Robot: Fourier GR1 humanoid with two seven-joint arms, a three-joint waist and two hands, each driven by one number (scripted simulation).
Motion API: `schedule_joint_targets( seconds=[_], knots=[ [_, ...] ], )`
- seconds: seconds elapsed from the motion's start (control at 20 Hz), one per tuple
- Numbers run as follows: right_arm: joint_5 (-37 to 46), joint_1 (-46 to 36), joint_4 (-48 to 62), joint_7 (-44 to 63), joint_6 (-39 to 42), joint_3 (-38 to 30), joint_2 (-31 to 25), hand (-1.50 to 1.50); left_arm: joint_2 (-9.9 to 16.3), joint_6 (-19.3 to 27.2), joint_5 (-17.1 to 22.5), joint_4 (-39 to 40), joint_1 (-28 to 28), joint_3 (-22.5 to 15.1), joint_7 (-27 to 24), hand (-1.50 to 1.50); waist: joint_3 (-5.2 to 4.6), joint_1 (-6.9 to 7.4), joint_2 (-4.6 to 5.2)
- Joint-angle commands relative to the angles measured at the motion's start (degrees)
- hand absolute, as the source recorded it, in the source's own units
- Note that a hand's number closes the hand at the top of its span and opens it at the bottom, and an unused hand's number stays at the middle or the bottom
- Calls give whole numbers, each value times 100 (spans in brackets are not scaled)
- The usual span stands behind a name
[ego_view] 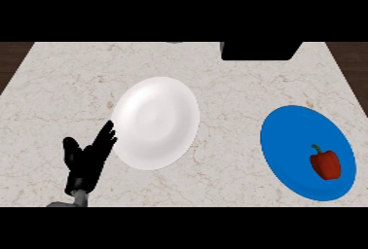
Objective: Pick the bell pepper from the plate and place it in the plate
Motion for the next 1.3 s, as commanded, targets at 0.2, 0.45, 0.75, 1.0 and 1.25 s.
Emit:
schedule_joint_targets(
  seconds=[0.2,0.45,0.75,1.0,1.25],
  knots=[
    [508,124,-367,621,512,151,442,-150,-206,86,-234,-331,105,-30,205,0,3,21,2],
    [992,465,-886,811,455,81,1061,-150,-139,-267,-206,-93,19,302,168,0,2,3,3],
    [1814,208,-249,520,189,69,1305,-150,-273,-193,-365,-236,5,297,441,0,4,25,9],
    [2397,42,-170,775,-11,95,1647,-150,-429,-309,-459,69,-149,368,221,0,3,20,11],
    [2635,-285,-198,1014,485,-5,1788,-150,-420,-460,-556,-107,104,442,171,0,3,25,8]
  ],
)
